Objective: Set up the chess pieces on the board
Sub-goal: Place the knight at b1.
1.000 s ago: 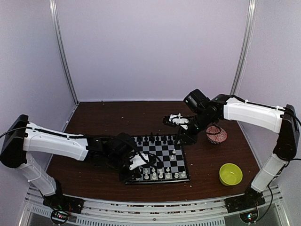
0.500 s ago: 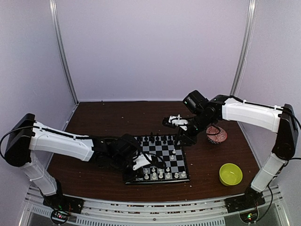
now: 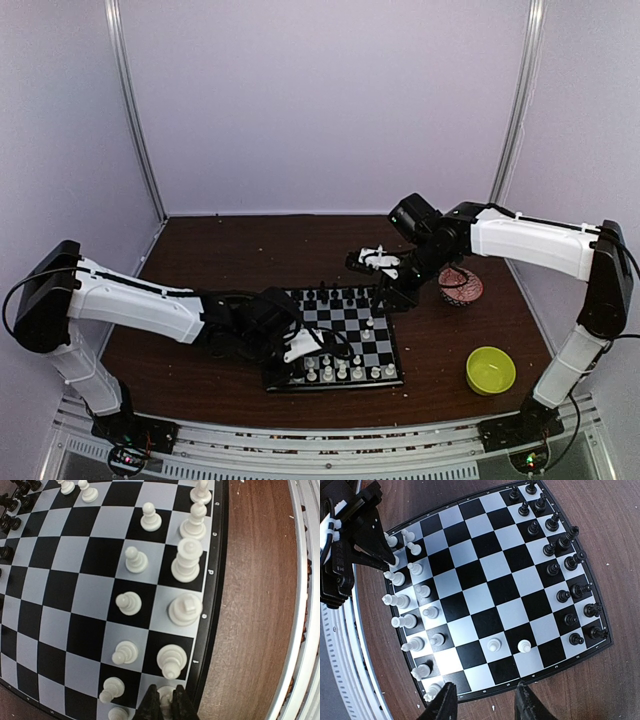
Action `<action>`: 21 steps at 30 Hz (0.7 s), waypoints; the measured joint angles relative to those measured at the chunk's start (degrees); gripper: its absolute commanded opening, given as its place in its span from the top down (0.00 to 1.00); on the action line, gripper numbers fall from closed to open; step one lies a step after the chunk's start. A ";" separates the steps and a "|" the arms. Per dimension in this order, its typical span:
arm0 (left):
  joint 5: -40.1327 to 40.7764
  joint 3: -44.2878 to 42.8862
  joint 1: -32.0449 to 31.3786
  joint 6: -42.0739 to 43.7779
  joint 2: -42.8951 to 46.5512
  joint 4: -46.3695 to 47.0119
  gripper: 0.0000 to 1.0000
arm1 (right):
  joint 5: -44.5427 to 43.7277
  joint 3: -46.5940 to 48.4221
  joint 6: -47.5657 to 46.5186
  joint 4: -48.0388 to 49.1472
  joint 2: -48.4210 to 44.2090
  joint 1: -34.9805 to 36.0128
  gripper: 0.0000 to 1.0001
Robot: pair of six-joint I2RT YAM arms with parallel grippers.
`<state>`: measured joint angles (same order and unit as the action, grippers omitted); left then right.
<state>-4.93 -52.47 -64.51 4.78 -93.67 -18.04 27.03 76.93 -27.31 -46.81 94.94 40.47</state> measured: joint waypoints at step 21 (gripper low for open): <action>1.40 -0.94 0.00 -0.39 0.76 -2.78 0.70 | 0.07 0.09 -0.02 -0.46 0.02 0.00 0.61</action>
<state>-3.53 -53.41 -64.51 4.38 -92.90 -20.82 27.09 77.01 -27.33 -47.27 94.96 40.47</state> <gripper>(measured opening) 0.261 0.386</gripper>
